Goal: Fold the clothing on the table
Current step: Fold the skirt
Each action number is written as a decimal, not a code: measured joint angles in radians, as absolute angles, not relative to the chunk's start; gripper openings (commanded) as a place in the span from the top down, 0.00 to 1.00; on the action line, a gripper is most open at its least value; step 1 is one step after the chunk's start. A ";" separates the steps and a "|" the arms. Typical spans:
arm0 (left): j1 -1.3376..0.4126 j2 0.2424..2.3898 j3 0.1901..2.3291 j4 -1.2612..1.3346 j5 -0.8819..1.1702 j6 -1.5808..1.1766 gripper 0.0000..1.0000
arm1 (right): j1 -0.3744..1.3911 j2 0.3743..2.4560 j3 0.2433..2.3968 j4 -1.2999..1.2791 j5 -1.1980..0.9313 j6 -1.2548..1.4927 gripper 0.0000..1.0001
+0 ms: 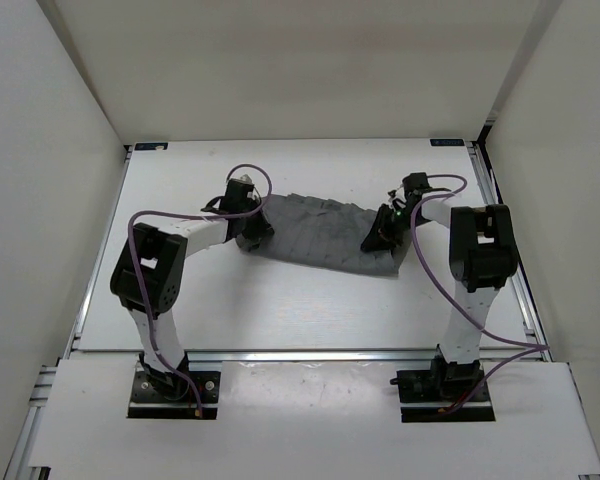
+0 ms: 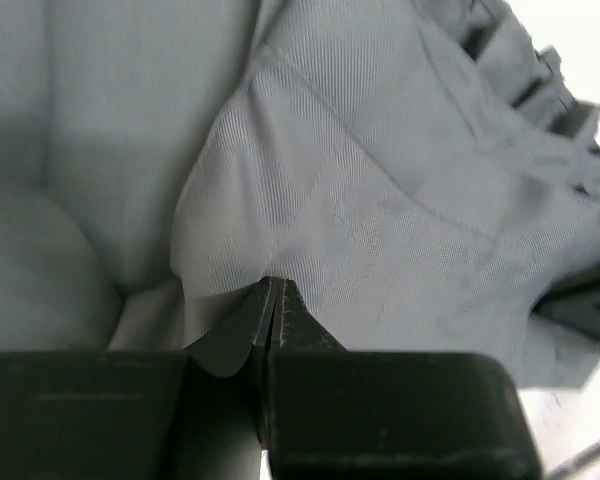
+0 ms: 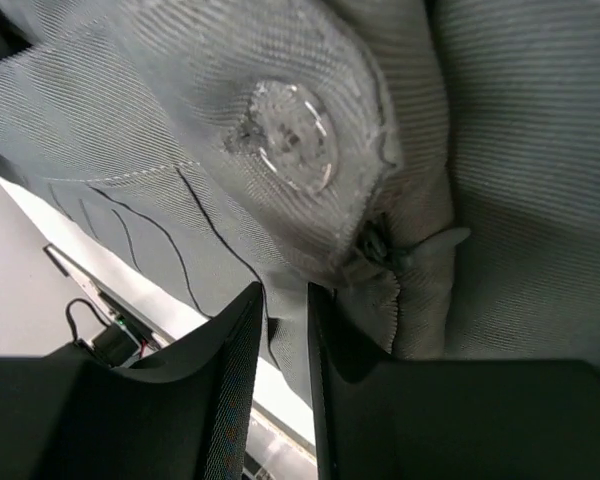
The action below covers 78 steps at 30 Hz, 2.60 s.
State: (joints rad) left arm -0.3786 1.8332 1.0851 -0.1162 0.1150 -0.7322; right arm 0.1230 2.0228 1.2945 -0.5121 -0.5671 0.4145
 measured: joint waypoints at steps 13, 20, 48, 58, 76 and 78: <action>-0.400 1.784 1.013 -0.237 -0.052 -0.683 0.95 | 0.138 1.886 1.192 -0.620 -0.484 0.407 0.69; -0.455 1.707 0.921 -0.227 -0.081 -0.681 0.96 | 0.076 1.763 1.129 -0.654 -0.448 0.408 0.51; -0.067 1.487 0.685 -0.163 0.229 -0.603 0.19 | -0.052 1.554 1.039 -0.708 -0.403 0.330 0.38; -0.067 1.639 0.706 0.120 0.395 -0.697 0.18 | -0.074 1.526 1.034 -0.728 -0.403 0.305 0.38; -0.203 1.826 0.832 0.116 0.511 -0.668 1.00 | -0.124 1.595 0.994 -0.685 -0.422 0.340 0.38; -0.206 1.821 0.825 0.119 0.514 -0.672 1.00 | -0.125 1.626 0.996 -0.672 -0.422 0.352 0.37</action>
